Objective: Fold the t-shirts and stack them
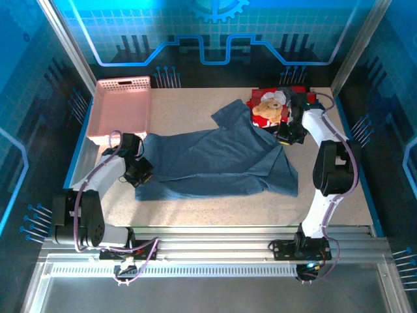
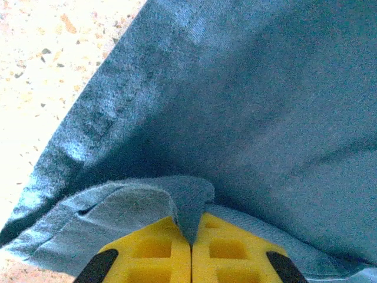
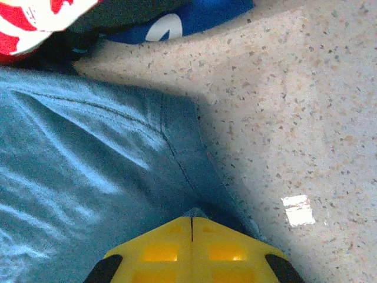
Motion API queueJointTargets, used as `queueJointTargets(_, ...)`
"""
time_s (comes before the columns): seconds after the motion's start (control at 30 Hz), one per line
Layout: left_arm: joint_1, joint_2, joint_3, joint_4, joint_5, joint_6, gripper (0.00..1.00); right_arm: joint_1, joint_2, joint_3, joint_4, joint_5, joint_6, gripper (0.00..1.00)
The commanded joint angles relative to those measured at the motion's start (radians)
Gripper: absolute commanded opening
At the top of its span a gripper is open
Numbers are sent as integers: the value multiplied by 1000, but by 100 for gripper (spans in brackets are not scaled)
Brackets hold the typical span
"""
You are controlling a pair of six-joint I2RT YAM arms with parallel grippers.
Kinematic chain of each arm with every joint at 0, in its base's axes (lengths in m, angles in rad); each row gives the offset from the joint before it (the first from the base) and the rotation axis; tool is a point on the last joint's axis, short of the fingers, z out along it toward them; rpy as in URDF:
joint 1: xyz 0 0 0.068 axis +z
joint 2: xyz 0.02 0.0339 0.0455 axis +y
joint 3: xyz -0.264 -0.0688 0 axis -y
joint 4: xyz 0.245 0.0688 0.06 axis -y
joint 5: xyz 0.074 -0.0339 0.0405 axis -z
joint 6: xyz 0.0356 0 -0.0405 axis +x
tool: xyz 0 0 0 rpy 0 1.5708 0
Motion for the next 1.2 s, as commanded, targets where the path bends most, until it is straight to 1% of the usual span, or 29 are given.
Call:
queueJointTargets(0.0,10,24,40,4,-34,11,23,12,47,63,-33,25,-12,4)
queueJointTargets(0.03,11,24,49,-1,-44,7,36,11,54,81,-31,10,-16,11)
queueJointTargets(0.07,10,17,55,4,-42,5,50,10,55,95,-22,-14,-28,24)
queueJointTargets(0.13,10,-8,82,-12,-38,-3,69,2,38,109,-11,-54,-52,46)
queueJointTargets(0.17,11,-29,106,-48,-48,-13,77,-10,19,108,-16,-69,-56,54)
queueJointTargets(0.23,11,-98,138,-118,-51,-27,86,-45,-52,62,-22,-122,-60,62)
queueJointTargets(0.3,10,-198,127,-174,-44,-61,91,-94,-148,-16,-36,-197,-58,69)
queueJointTargets(0.43,15,-372,38,-286,14,-133,92,-193,-334,-207,-109,-332,-65,77)
queueJointTargets(0.53,16,-462,-90,-292,50,-189,89,-223,-424,-371,-130,-379,-59,75)
queueJointTargets(0.6,18,-487,-160,-268,57,-214,86,-238,-457,-474,-96,-379,-37,74)
queueJointTargets(0.7,18,-464,-241,-179,80,-241,80,-275,-456,-584,-18,-397,2,70)
queueJointTargets(0.73,18,-444,-255,-145,81,-241,78,-281,-446,-601,2,-375,7,69)
queueJointTargets(0.87,18,-385,-268,-47,47,-247,73,-297,-401,-626,40,-333,4,65)
queueJointTargets(0.93,19,-356,-278,13,37,-261,72,-303,-380,-636,50,-330,3,63)
queueJointTargets(1.03,18,-310,-305,90,32,-289,69,-303,-369,-648,43,-304,1,62)
queueJointTargets(1.17,18,-260,-325,136,24,-293,64,-301,-363,-657,34,-289,4,60)
